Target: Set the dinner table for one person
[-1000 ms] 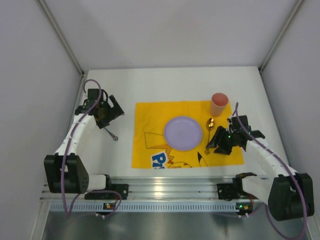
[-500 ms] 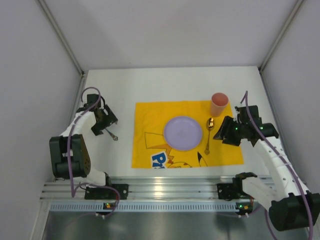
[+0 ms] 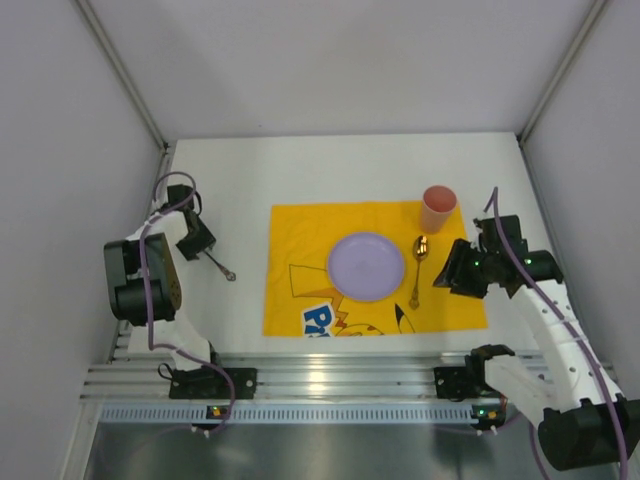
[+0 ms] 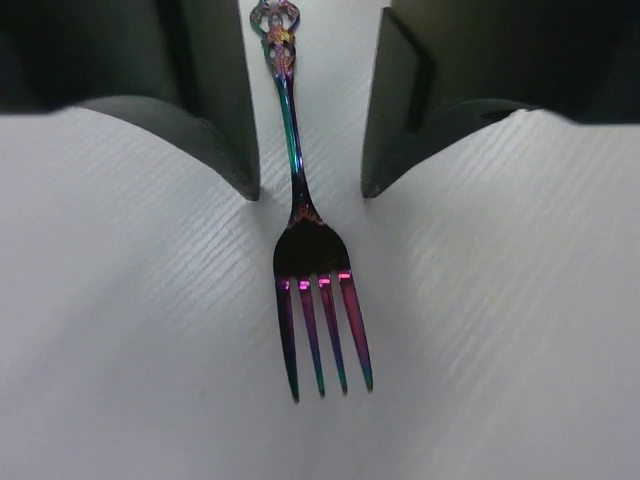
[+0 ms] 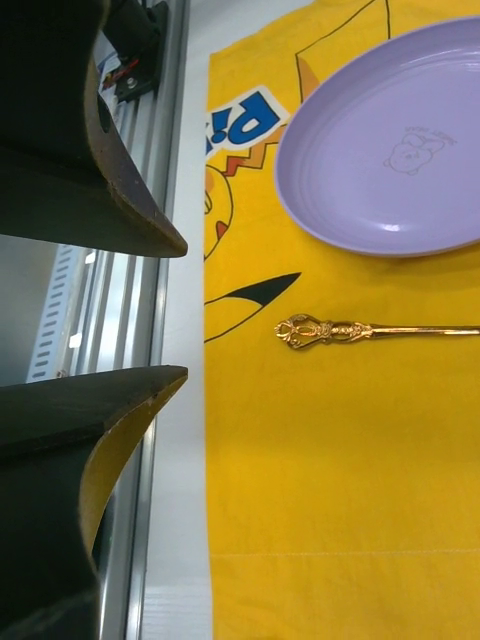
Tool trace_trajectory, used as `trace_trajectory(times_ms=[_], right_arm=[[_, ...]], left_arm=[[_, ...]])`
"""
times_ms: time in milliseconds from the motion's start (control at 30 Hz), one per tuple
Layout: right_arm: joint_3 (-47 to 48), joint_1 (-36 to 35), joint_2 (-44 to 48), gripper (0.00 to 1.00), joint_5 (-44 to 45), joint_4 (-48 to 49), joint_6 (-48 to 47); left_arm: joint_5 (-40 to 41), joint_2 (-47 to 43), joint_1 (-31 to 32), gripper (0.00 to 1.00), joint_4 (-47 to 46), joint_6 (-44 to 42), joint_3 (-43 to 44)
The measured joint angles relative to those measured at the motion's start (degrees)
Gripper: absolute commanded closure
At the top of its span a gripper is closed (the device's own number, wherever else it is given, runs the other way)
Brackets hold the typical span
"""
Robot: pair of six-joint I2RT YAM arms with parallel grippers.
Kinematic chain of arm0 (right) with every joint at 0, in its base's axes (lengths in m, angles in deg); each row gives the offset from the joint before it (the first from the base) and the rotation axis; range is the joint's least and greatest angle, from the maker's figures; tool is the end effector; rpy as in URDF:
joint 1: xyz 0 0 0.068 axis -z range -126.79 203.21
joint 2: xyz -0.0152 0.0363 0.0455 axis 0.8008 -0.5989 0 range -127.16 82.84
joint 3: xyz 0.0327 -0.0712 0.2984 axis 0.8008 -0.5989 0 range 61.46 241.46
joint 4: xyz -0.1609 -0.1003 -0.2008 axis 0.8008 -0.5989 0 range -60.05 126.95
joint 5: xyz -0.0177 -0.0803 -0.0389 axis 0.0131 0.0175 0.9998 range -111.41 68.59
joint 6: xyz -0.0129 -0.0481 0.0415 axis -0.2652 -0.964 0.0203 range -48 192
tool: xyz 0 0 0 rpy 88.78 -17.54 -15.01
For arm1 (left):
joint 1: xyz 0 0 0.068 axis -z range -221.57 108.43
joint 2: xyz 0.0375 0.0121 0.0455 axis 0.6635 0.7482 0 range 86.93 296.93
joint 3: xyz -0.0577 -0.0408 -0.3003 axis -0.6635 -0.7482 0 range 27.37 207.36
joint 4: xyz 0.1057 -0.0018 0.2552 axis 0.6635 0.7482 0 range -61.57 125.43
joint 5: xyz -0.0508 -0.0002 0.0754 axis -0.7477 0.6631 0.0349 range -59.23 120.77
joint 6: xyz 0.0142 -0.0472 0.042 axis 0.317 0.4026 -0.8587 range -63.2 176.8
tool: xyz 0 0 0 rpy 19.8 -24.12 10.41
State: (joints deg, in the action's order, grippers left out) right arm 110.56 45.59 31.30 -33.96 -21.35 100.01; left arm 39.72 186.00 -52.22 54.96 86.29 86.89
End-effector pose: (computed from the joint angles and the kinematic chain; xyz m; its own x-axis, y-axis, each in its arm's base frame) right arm 0.1535 0.0316 0.2901 -0.8737 0.3456 -0.3424 0.1989 0.8960 0.3970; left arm 0.3494 0.0738 0.1775 -0.6615 -0.6193 -0.4231 -0.6552 0.7517 -0.0759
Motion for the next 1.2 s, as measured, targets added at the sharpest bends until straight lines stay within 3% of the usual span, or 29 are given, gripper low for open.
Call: trace_trajectory(times_ms=[67,100,300,600,833,933,1200], right_arm=[[0.2,0.0,0.0,0.53,0.2,-0.3,0.0],[0.2,0.0,0.0,0.53,0.4,-0.4,-0.1],[4.9,0.0,-5.5,0.50,1.2,-2.7,-1.9],[31.3,0.3,-32.3,0.47,9.9,-10.0,-7.5],[37.0,0.3,-33.7,0.45,13.3,-14.1,-8.9],[35.5,0.3,-32.7,0.44,11.8,-14.1,-8.5],[23.8,0.3,-24.9,0.42,9.8,-14.0,-7.2]], left_arm=[[0.1,1.3,-0.2,0.96,-0.7,-0.5,1.2],[0.0,2.1,-0.2,1.00,-0.9,-0.9,2.1],[-1.3,3.2,-0.3,1.00,-3.1,-1.6,3.1],[-4.5,-4.5,-0.2,1.00,0.1,-2.1,1.0],[-6.1,-14.4,0.9,1.00,2.7,-3.3,2.3],[-5.7,-14.6,4.5,1.00,4.0,-3.7,3.4],[-3.5,-14.9,24.9,1.00,6.2,-0.9,3.4]])
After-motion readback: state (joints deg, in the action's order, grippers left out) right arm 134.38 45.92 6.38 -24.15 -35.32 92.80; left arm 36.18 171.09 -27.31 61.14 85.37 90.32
